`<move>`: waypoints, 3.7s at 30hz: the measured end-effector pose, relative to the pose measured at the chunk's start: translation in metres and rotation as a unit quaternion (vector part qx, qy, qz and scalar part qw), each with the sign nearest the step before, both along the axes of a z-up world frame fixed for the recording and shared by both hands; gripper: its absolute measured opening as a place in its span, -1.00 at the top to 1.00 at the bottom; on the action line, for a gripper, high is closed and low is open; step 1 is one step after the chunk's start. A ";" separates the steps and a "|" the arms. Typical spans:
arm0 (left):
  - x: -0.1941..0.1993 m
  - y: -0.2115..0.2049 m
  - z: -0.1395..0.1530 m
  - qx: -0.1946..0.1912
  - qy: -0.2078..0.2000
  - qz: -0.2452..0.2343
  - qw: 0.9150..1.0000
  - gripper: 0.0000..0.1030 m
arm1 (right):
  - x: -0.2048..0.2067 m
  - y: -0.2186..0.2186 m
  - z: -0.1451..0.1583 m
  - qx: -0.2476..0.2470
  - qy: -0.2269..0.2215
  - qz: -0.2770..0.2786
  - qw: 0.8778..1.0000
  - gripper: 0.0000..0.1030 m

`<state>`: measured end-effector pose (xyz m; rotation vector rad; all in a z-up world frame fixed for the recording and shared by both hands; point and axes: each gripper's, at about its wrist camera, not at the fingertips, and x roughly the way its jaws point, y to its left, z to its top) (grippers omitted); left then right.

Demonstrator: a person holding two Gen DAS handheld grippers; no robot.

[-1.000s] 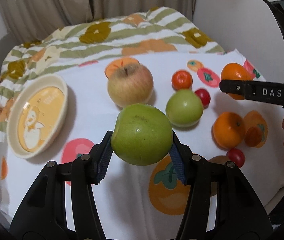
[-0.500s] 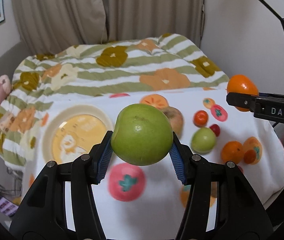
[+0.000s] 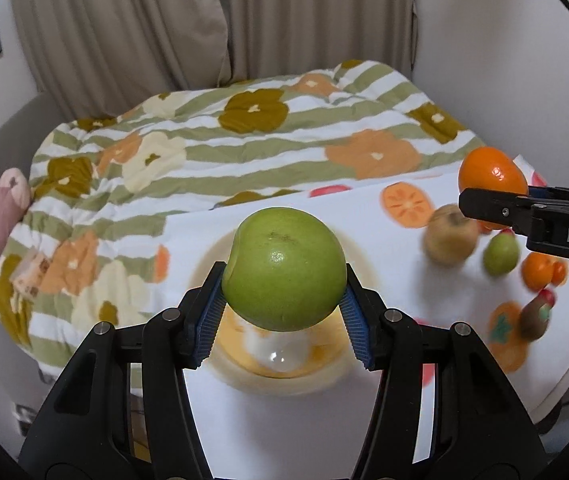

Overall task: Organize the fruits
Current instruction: 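Carry the green apple and orange over the duck bowl with both grippers, then open the left gripper to drop the green apple while the right gripper releases the orange into the bowl, then move the left gripper to the pale apple while the right gripper approaches another green apple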

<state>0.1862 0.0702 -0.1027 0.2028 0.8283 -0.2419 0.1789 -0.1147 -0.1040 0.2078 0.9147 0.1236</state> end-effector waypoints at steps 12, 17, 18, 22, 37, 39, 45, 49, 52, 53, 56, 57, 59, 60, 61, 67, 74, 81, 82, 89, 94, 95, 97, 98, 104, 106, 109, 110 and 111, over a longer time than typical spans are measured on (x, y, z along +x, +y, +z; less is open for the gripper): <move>0.069 0.046 -0.068 0.033 0.041 -0.078 0.996 -0.13 | 0.041 0.081 -0.050 0.001 0.028 -0.012 1.000 -0.12; 0.088 0.033 -0.091 0.059 0.048 -0.119 0.990 -0.13 | 0.055 0.089 -0.068 0.002 0.044 -0.028 0.999 -0.12; 0.091 0.031 -0.095 0.065 0.050 -0.129 0.988 -0.13 | 0.057 0.090 -0.071 0.002 0.047 -0.031 0.998 -0.12; 0.097 0.022 -0.106 0.079 0.055 -0.153 0.984 -0.13 | 0.061 0.088 -0.077 0.001 0.057 -0.042 0.997 -0.12; 0.084 0.018 -0.095 0.084 0.018 -0.193 0.977 -1.00 | 0.062 0.087 -0.075 -0.008 0.063 -0.054 0.997 -0.12; 0.081 0.023 -0.089 0.083 0.016 -0.190 0.978 -1.00 | 0.063 0.087 -0.073 -0.010 0.062 -0.051 0.997 -0.12; 0.076 0.045 -0.079 0.064 0.026 -0.163 0.984 -1.00 | 0.068 0.094 -0.069 -0.011 0.065 -0.026 0.997 -0.12; 0.070 0.065 -0.078 0.050 0.037 -0.135 0.989 -1.00 | 0.072 0.103 -0.072 -0.012 0.068 -0.009 0.998 -0.12; 0.069 0.077 -0.077 0.042 0.041 -0.122 0.991 -1.00 | 0.078 0.108 -0.076 -0.010 0.068 0.001 0.998 -0.12; 0.068 0.081 -0.077 0.039 0.042 -0.116 0.992 -1.00 | 0.080 0.110 -0.078 -0.009 0.069 0.003 0.998 -0.12; 0.068 0.091 -0.078 0.034 0.044 -0.103 0.993 -1.00 | 0.085 0.115 -0.084 -0.006 0.069 0.008 0.998 -0.12; 0.068 0.094 -0.079 0.033 0.044 -0.100 0.993 -1.00 | 0.087 0.116 -0.087 -0.003 0.071 0.008 0.997 -0.12; 0.068 0.099 -0.080 0.030 0.046 -0.092 0.994 -1.00 | 0.089 0.117 -0.092 0.007 0.075 0.008 0.997 -0.12; 0.069 0.100 -0.081 0.030 0.046 -0.090 0.994 -1.00 | 0.090 0.118 -0.094 0.012 0.075 0.009 0.997 -0.12; 0.069 0.102 -0.081 0.028 0.047 -0.087 0.995 -1.00 | 0.090 0.118 -0.095 0.015 0.075 0.009 0.997 -0.13; 0.069 0.109 -0.086 0.019 0.054 -0.078 0.995 -1.00 | 0.096 0.119 -0.095 0.014 0.064 0.005 0.998 -0.14; 0.070 0.113 -0.086 0.015 0.056 -0.074 0.996 -1.00 | 0.094 0.110 -0.094 0.031 0.048 -0.020 0.998 -0.70; 0.070 0.121 -0.080 0.007 0.056 -0.065 0.996 -1.00 | 0.089 0.119 -0.085 -0.004 0.035 -0.013 0.999 -0.96; 0.070 0.121 -0.078 0.004 0.055 -0.064 0.996 -1.00 | 0.088 0.120 -0.084 -0.011 0.040 -0.011 0.999 -0.96; 0.062 0.128 -0.055 -0.002 0.042 -0.054 0.998 -1.00 | 0.075 0.122 -0.070 -0.024 0.060 -0.009 0.998 -0.96; 0.050 0.126 -0.033 -0.003 0.029 -0.043 0.999 -1.00 | 0.056 0.122 -0.047 -0.035 0.060 0.001 0.998 -0.96; 0.045 0.125 -0.026 -0.002 0.024 -0.040 0.999 -1.00 | 0.052 0.122 -0.042 -0.035 0.055 0.003 0.998 -0.96; 0.040 0.122 -0.017 -0.003 0.019 -0.039 0.999 -1.00 | 0.043 0.120 -0.032 -0.035 0.047 0.005 0.998 -0.96; 0.035 0.119 -0.011 -0.006 0.016 -0.040 0.999 -1.00 | 0.037 0.118 -0.026 -0.035 0.042 0.007 0.998 -0.96; 0.010 0.098 0.017 -0.020 0.001 -0.047 0.999 -1.00 | 0.003 0.098 0.003 -0.056 0.029 -0.001 0.998 -0.96; 0.002 0.091 0.022 -0.022 -0.001 -0.046 0.999 -1.00 | -0.007 0.090 0.009 -0.068 0.028 -0.002 0.997 -0.96; -0.011 0.078 0.030 -0.033 -0.002 -0.044 0.998 -1.00 | -0.027 0.072 0.020 -0.078 0.018 -0.007 0.997 -0.96; -0.014 0.074 0.032 -0.035 -0.001 -0.044 0.998 -1.00 | -0.032 0.066 0.023 -0.079 0.016 -0.010 0.997 -0.96; -0.018 0.070 0.033 -0.037 0.000 -0.044 0.998 -1.00 | -0.036 0.061 0.025 -0.081 0.015 -0.013 0.997 -0.97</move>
